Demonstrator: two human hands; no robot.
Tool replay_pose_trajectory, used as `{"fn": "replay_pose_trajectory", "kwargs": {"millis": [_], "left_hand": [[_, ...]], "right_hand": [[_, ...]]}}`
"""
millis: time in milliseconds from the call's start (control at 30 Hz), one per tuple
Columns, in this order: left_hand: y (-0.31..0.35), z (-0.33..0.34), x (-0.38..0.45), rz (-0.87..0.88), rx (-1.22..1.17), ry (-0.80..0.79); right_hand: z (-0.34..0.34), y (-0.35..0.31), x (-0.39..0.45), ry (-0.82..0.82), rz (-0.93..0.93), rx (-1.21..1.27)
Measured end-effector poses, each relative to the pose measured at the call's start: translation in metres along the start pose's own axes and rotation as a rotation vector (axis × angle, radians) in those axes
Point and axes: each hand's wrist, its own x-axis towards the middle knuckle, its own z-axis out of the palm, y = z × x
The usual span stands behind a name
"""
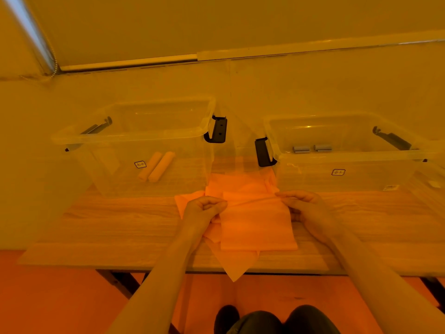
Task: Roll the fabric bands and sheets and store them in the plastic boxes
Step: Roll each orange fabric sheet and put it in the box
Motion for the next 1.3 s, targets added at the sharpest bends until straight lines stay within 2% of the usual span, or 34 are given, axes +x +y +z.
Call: {"fn": "replay_pose_trajectory", "kwargs": {"millis": [300, 600, 933, 1300], "left_hand": [[0.005, -0.001, -0.005, 0.013, 0.027, -0.030], [0.006, -0.003, -0.004, 0.009, 0.035, -0.041], [-0.001, -0.005, 0.004, 0.060, 0.191, -0.079], [-0.001, -0.010, 0.003, 0.007, -0.083, -0.098]], "right_hand": [[0.001, -0.001, -0.001, 0.033, 0.012, 0.040], [0.001, 0.000, -0.002, 0.019, 0.003, -0.037], [-0.002, 0.004, 0.002, 0.017, -0.014, -0.076], [-0.002, -0.002, -0.001, -0.021, 0.018, 0.022]]}}
